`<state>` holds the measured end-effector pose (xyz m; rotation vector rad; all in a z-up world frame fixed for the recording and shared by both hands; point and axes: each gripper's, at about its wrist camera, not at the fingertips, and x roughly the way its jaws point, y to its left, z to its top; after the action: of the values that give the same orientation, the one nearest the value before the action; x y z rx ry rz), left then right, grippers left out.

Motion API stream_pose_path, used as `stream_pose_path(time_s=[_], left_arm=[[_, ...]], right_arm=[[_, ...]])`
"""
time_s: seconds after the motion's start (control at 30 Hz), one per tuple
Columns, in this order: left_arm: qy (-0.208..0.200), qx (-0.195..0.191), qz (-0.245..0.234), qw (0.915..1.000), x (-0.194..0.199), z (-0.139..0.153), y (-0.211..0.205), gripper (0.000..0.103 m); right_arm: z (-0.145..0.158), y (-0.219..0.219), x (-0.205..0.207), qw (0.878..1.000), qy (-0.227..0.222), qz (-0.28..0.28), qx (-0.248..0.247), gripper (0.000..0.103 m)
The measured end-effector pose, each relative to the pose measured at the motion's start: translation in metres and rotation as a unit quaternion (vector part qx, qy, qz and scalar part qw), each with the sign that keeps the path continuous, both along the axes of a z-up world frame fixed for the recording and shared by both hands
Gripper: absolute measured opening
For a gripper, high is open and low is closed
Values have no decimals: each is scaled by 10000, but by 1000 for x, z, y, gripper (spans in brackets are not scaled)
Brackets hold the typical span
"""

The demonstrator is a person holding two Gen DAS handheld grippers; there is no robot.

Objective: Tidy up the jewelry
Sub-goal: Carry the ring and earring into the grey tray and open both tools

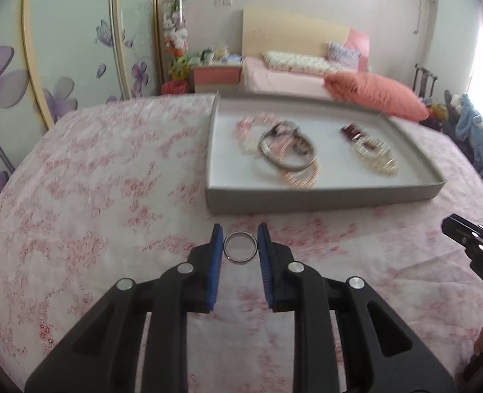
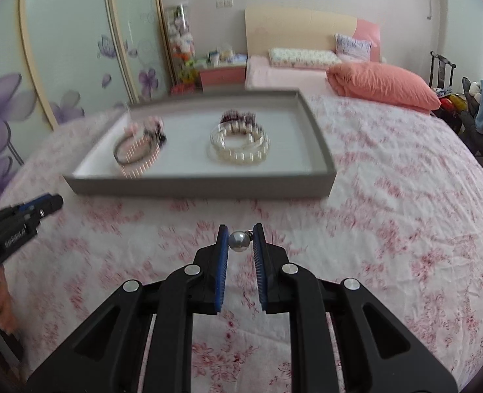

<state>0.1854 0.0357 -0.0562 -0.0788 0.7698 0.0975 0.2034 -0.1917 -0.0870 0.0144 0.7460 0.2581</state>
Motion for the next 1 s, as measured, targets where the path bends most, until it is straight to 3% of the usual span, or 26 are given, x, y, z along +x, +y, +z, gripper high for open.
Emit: stream_pose_path(time_s=[0.13, 0.27, 0.43, 0.67, 1.0], left_arm=[[-538, 123, -97, 9984, -13, 23, -14, 22], [-1223, 353, -91, 9918, -27, 45, -27, 22], [-1731, 446, -90, 9838, -36, 61, -38, 22], [-2095, 601, -181, 9758, -45, 70, -47, 22], [-2130, 601, -261, 9749, -44, 66, -46, 22]], right_arm=[[26, -2, -10, 9984, -511, -77, 235, 16], [48, -3, -19, 9942, -1011, -124, 333, 16], [67, 1, -35, 9854, -1663, -127, 354, 16], [77, 9, -46, 9747, -2220, -49, 266, 16], [71, 13, -43, 9766, -2140, 40, 217, 16]])
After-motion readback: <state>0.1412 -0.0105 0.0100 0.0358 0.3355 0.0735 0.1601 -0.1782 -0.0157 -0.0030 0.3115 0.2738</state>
